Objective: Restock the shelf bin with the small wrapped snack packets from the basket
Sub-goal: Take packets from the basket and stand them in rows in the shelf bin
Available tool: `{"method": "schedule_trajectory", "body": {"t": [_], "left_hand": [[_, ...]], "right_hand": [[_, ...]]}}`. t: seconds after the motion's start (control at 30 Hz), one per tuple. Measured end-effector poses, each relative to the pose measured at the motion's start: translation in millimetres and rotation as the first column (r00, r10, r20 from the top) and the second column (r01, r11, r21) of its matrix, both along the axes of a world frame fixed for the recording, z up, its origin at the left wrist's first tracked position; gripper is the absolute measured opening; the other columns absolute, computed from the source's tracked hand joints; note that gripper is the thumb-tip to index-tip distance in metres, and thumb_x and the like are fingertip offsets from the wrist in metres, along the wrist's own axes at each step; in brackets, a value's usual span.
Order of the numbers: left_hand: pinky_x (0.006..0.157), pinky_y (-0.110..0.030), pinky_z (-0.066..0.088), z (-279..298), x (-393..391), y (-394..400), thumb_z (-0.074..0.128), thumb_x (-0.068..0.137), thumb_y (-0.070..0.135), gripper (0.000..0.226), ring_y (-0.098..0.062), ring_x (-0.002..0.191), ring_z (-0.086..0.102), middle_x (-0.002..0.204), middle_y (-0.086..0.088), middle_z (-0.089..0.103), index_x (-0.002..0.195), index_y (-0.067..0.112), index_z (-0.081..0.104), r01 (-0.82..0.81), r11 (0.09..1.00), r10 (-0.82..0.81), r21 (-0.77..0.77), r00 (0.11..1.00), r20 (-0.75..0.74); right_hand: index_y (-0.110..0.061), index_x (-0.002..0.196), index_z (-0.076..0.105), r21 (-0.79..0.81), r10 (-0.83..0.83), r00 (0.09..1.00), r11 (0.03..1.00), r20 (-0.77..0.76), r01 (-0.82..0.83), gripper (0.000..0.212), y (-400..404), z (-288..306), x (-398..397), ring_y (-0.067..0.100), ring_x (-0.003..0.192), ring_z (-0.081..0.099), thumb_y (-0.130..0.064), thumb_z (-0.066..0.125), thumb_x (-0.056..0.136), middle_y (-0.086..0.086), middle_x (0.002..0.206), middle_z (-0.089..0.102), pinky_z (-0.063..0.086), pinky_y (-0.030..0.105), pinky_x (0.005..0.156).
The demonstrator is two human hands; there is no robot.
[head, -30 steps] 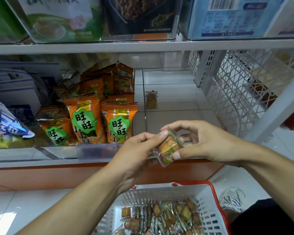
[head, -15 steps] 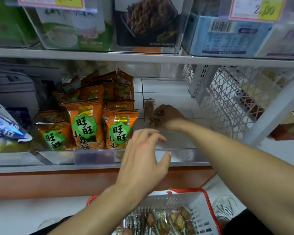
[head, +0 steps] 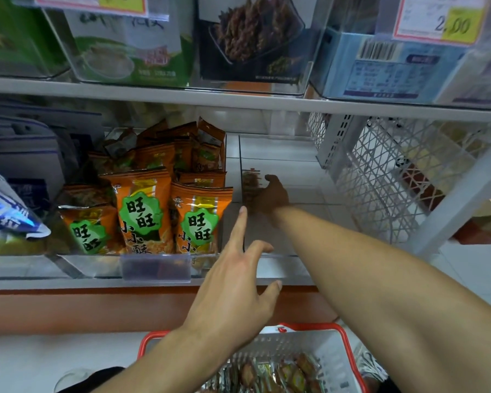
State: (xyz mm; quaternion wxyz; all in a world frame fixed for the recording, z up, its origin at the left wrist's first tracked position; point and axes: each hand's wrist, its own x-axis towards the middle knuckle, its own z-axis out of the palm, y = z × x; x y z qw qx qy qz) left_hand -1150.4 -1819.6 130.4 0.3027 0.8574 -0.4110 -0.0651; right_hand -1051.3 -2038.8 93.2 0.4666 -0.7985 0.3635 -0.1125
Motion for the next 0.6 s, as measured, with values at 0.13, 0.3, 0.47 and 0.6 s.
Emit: {"method": "schedule_trajectory", "body": {"t": [0.13,0.3,0.47,0.6], "left_hand": [[0.073,-0.020,0.039,1.4,-1.9,-3.3,0.069,0.086,0.052,0.040,-0.012,0.104,0.068,0.159,0.022,-0.038,0.119,0.047,0.046,-0.003,1.000,0.003,0.004,1.000,0.008],[0.079,-0.021,0.039,-2.3,-5.0,-6.6,0.068,0.087,0.052,0.040,-0.016,0.112,0.065,0.159,0.020,-0.040,0.120,0.046,0.047,-0.009,1.000,0.009,0.002,1.000,0.013],[0.077,-0.022,0.041,-5.2,-4.0,-3.1,0.071,0.087,0.049,0.042,-0.020,0.111,0.066,0.160,0.018,-0.038,0.121,0.044,0.047,0.020,1.000,-0.020,-0.003,0.999,0.034],[0.108,-0.028,0.038,-3.4,-4.0,6.4,0.074,0.087,0.042,0.046,-0.016,0.153,0.022,0.168,0.012,-0.018,0.127,0.037,0.051,0.046,0.999,-0.044,-0.027,0.998,0.041]], "right_hand": [[-0.013,0.149,0.038,0.027,-0.055,0.998,0.998,0.033,0.054,0.076,1.1,-7.4,3.5,0.031,0.133,0.050,-0.019,0.076,0.083,0.016,0.143,0.054,0.039,0.038,0.113],[-0.010,0.143,0.046,-0.067,-0.052,0.998,0.997,-0.024,0.050,0.062,-3.0,-9.8,6.9,0.029,0.133,0.050,-0.013,0.071,0.087,0.015,0.145,0.052,0.038,0.029,0.108],[-0.009,0.146,0.040,-0.108,0.071,0.993,0.991,-0.098,-0.081,0.068,-3.0,2.1,0.2,0.032,0.134,0.049,-0.015,0.073,0.087,0.017,0.143,0.053,0.038,0.031,0.107],[-0.015,0.146,0.043,-0.192,0.047,0.999,0.980,0.007,-0.044,0.062,8.9,39.1,-24.5,0.025,0.131,0.050,0.000,0.063,0.090,0.013,0.144,0.050,0.043,0.027,0.104]]}}
